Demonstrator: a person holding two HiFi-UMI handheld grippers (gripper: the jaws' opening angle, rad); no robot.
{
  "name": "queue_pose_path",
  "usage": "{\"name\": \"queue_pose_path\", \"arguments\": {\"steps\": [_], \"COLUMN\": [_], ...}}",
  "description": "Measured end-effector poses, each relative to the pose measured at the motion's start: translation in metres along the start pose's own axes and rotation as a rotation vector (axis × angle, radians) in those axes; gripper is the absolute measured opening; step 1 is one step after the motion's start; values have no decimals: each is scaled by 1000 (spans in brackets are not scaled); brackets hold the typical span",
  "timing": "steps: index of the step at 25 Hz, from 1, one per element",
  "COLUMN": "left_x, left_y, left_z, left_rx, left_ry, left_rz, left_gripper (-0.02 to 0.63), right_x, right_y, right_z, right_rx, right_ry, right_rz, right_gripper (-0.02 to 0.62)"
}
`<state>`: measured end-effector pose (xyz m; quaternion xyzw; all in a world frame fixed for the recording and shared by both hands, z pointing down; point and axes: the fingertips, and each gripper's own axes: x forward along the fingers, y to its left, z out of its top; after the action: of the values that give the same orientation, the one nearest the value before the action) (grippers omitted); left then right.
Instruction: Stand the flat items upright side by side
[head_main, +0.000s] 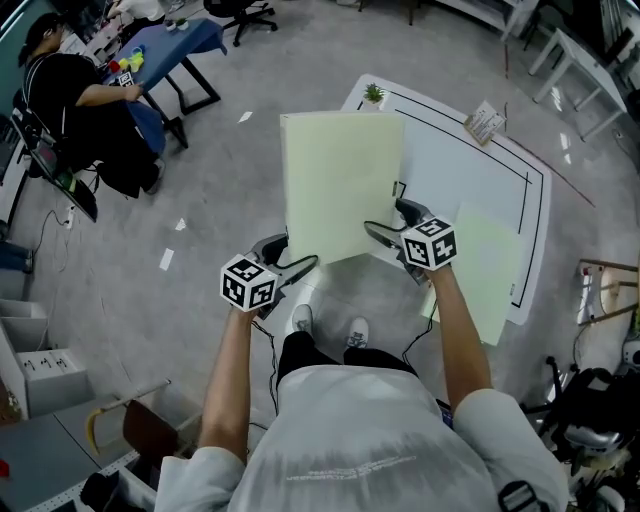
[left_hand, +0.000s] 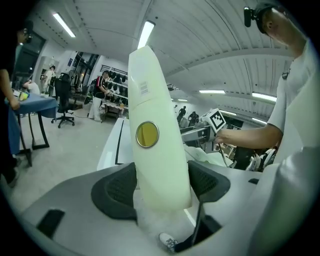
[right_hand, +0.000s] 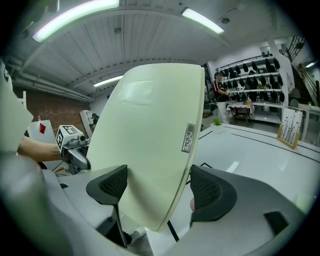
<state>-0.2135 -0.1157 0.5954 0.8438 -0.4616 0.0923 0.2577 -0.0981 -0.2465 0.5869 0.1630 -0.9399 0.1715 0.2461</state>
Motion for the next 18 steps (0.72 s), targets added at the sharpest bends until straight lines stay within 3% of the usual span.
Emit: {"name": "queue_pose_path", "arguments": {"steps": [8,14,18], "left_x": [14,35,47], "left_y": [0,-2,3], "left_z": [-7,-12,-18], "left_rx": [120,114,156], "left_ry": [-75,-150,-147], "left_rz": [137,229,289], "left_gripper": [337,337,337], "right_x": [6,9,14], "right_y": [-13,-33,-39], "right_z": [8,13,12], "right_rx": [-117,-152,-180], "right_ry": [-10,-38,-27], "right_rz": [-5,-46,-31], "right_gripper": [390,388,388]}}
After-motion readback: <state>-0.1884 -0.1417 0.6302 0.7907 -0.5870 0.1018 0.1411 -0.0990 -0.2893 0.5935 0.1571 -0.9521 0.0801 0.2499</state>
